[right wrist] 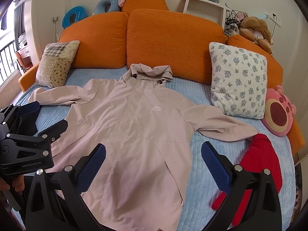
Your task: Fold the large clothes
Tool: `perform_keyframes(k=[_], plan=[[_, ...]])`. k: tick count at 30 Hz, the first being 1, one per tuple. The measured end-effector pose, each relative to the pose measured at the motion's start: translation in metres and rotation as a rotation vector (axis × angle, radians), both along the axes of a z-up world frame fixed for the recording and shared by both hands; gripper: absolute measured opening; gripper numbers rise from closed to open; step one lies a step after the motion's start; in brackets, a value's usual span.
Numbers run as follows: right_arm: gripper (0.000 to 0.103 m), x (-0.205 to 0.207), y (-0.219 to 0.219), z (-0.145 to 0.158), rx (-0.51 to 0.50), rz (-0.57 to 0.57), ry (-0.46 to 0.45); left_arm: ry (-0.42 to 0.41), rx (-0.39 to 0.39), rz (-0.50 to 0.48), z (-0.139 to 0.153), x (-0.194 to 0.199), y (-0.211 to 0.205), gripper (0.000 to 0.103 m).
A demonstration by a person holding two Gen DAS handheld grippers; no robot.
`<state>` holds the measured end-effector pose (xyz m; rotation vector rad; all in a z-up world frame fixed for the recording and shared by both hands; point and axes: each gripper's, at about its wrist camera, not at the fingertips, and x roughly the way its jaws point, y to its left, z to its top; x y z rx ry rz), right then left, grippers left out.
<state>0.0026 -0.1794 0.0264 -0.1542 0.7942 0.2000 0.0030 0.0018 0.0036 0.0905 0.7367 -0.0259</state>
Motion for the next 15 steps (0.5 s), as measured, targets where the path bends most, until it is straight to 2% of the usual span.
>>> perform_keyframes(k=[15], plan=[[0.098, -0.0003, -0.0018, -0.0013, -0.001, 0.001, -0.001, -0.003, 0.003, 0.002, -0.0003, -0.0004, 0.0004, 0.1]])
